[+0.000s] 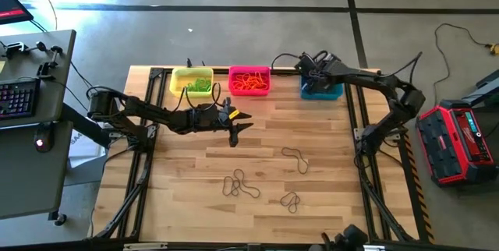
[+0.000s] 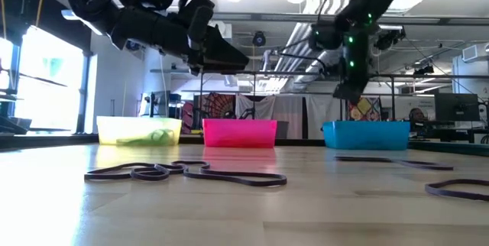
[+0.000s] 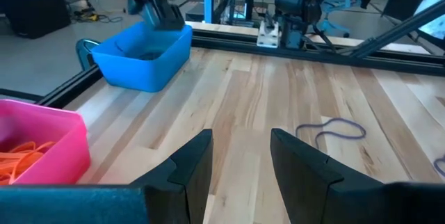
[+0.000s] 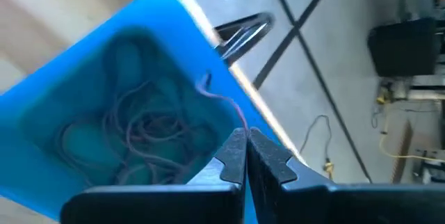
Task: Sort rubber bands into baskets
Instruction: Put the violet rubber band into the blue bin
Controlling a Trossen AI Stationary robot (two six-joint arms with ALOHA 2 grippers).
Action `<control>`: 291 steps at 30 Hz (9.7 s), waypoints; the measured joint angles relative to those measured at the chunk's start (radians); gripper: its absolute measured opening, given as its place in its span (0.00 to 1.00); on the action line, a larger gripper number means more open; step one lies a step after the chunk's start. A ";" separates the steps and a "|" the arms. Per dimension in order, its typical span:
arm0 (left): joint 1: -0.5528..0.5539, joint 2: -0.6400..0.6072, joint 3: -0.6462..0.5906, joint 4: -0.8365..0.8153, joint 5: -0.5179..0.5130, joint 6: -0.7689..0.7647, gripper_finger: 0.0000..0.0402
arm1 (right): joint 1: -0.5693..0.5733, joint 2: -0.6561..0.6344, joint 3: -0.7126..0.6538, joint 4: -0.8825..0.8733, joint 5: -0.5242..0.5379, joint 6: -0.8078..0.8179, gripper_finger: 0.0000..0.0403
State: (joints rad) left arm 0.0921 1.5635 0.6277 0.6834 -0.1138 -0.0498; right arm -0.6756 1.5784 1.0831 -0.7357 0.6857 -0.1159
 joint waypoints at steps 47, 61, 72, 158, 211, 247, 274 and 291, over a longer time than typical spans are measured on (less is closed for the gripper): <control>0.000 0.000 0.000 -0.001 -0.054 0.062 0.34 | 0.867 0.061 -0.002 -0.096 -0.600 0.682 0.40; 0.000 0.000 0.000 -0.006 -0.054 0.062 0.34 | 0.770 0.225 -0.002 -0.064 -0.652 0.431 0.62; 0.000 0.000 0.000 -0.019 -0.054 0.063 0.34 | 0.728 0.240 -0.002 -0.050 -0.711 0.402 0.39; -0.100 0.000 0.000 -0.491 0.332 0.078 0.34 | -0.018 -0.178 -0.285 0.363 -0.116 0.115 0.37; -0.194 0.221 0.357 -0.957 0.047 0.197 0.00 | 0.363 -0.180 -0.225 0.325 -0.139 0.191 0.04; -0.078 0.020 0.362 -0.644 -0.031 0.218 0.00 | 0.662 -0.007 -0.383 1.229 -0.645 0.383 0.56; -0.018 0.020 0.362 -0.505 -0.022 0.111 0.25 | 0.635 -0.086 -0.358 1.083 -0.481 0.366 0.01; -0.014 0.031 0.361 -0.470 0.032 0.102 0.36 | 0.289 -0.433 -0.358 0.651 -0.142 0.165 0.00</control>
State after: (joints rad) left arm 0.0784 1.5944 0.9890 0.2131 -0.0823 0.0525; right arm -0.3869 1.1456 0.7246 -0.0851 0.5442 0.0488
